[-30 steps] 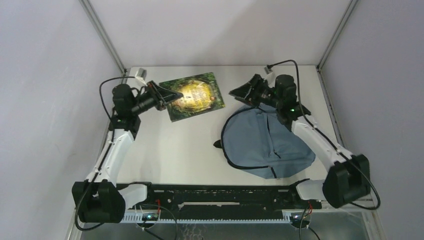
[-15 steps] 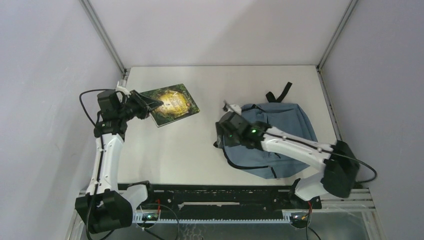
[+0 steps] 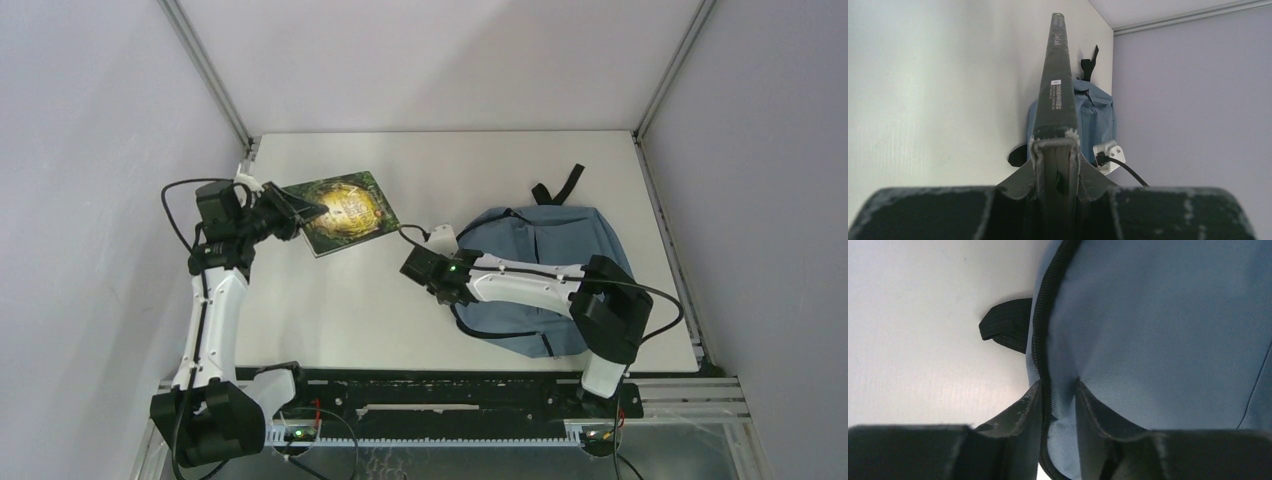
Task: Pack the student bag
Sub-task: Place the book in the student bag.
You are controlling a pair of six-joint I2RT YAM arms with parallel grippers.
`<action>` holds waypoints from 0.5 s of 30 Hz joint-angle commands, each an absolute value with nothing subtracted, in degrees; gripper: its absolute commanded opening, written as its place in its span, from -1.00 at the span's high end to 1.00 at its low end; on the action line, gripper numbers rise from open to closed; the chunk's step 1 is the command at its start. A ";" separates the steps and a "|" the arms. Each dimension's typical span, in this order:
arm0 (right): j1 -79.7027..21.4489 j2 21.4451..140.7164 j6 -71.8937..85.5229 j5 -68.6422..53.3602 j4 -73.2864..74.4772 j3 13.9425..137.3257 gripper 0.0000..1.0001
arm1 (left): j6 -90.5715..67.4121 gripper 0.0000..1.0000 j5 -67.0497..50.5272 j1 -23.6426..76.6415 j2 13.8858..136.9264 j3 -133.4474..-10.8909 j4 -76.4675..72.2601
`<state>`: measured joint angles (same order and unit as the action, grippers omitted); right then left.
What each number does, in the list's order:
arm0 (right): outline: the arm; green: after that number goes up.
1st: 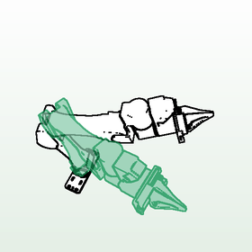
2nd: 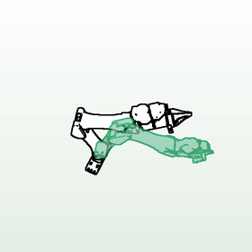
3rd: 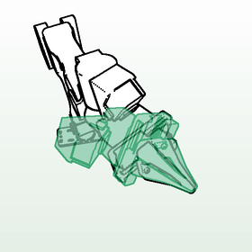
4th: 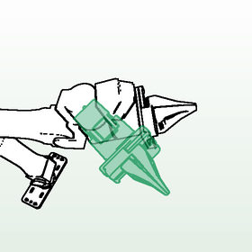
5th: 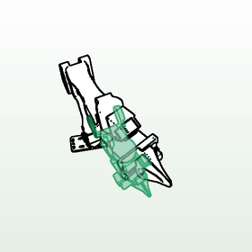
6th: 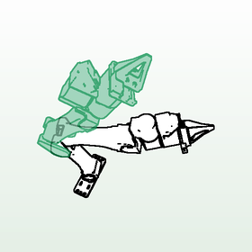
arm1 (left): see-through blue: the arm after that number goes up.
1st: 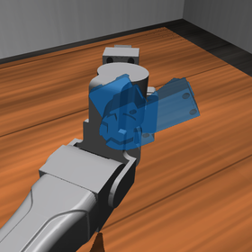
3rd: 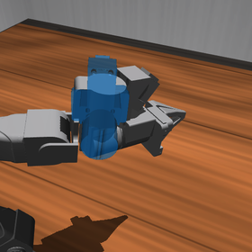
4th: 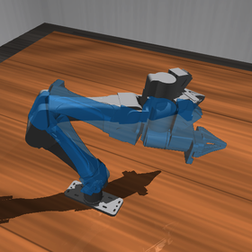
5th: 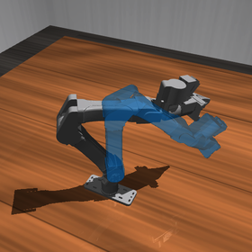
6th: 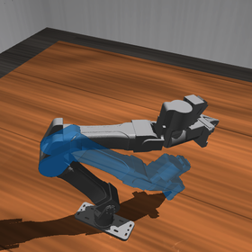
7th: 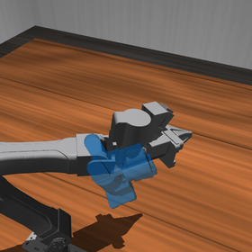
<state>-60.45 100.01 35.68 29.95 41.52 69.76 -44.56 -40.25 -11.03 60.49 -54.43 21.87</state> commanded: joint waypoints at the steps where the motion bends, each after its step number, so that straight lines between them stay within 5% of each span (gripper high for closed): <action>1: -60.65 99.52 35.72 35.83 43.85 72.07 0.48 | -44.49 1.00 -43.76 -11.31 59.26 -53.16 16.90; 5: -60.65 96.71 34.85 35.02 44.04 72.65 1.00 | -44.91 1.00 -43.94 -11.00 59.67 -53.13 16.06; 15: -53.51 81.57 31.57 21.50 43.22 74.08 1.00 | -42.58 1.00 -45.17 -6.41 61.82 -56.03 16.72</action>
